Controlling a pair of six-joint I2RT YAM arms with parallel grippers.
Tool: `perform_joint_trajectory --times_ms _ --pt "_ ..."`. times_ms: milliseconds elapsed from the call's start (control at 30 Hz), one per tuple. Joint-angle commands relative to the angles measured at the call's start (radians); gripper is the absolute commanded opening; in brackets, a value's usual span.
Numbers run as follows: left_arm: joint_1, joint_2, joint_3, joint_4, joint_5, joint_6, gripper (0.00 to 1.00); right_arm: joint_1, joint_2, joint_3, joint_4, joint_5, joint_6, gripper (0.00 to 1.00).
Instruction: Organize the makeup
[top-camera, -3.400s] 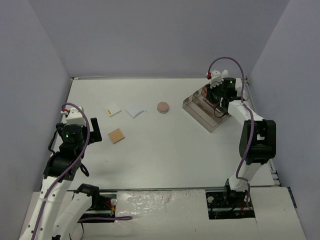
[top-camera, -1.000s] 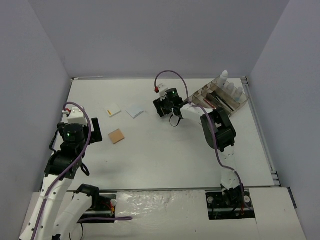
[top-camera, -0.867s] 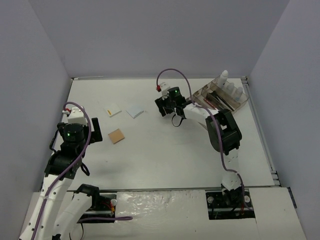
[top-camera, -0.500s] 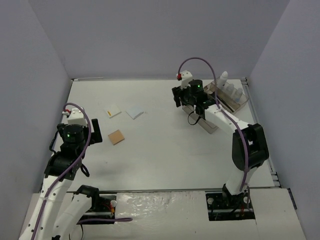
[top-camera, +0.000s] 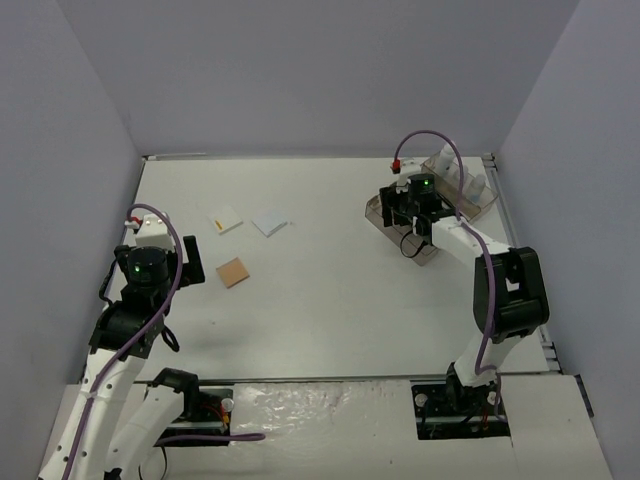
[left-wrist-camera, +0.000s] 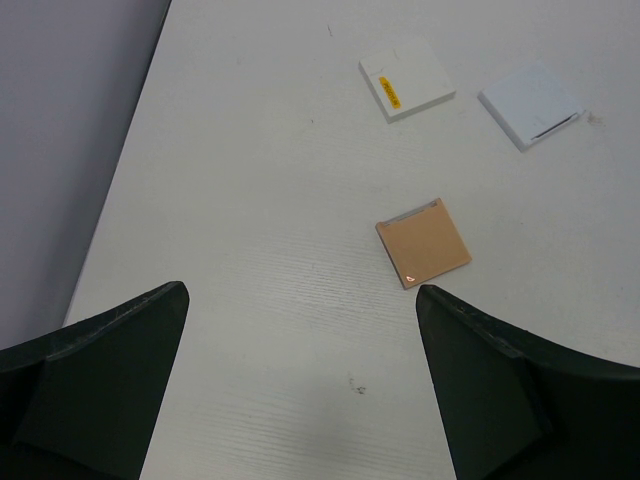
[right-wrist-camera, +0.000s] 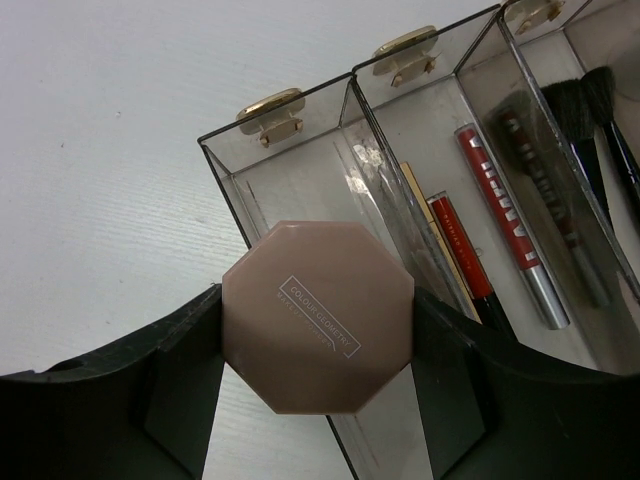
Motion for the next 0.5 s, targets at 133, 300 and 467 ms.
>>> perform_joint_trajectory --times_ms 133,300,467 --pt "0.006 0.014 0.015 0.057 -0.017 0.002 0.97 -0.019 0.027 -0.017 0.145 -0.005 0.036 0.72" --pt "0.006 0.015 0.015 0.055 -0.017 0.003 0.97 -0.025 0.039 -0.016 0.174 -0.003 0.033 0.72" --pt "0.006 0.017 0.015 0.055 -0.019 0.003 0.97 -0.022 0.028 -0.017 0.177 -0.018 0.035 0.73"
